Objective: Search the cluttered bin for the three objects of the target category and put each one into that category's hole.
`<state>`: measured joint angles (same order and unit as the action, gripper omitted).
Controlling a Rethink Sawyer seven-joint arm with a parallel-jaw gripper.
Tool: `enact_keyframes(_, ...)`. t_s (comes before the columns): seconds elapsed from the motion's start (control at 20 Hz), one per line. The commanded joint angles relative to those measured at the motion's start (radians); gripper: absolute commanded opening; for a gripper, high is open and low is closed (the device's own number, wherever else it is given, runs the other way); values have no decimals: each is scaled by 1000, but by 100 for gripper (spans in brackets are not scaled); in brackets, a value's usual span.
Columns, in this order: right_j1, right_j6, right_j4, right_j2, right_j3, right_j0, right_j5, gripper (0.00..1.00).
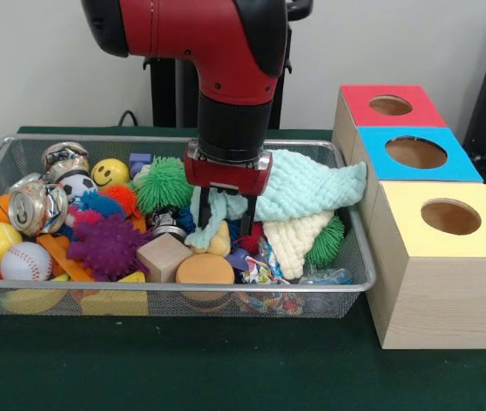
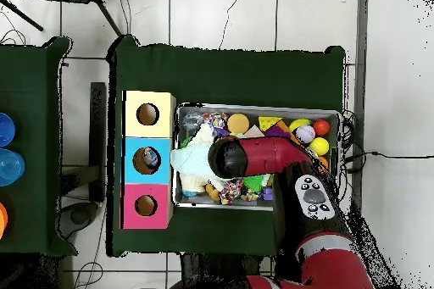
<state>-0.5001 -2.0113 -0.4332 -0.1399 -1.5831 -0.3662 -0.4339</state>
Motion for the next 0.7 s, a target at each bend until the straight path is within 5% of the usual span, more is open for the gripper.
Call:
enact_keyframes(0.05,-9,81,9,-44,-4,-28,-189,100)
enact_keyframes(0.7,-77,68,36,-63,-21,-28,-259,100)
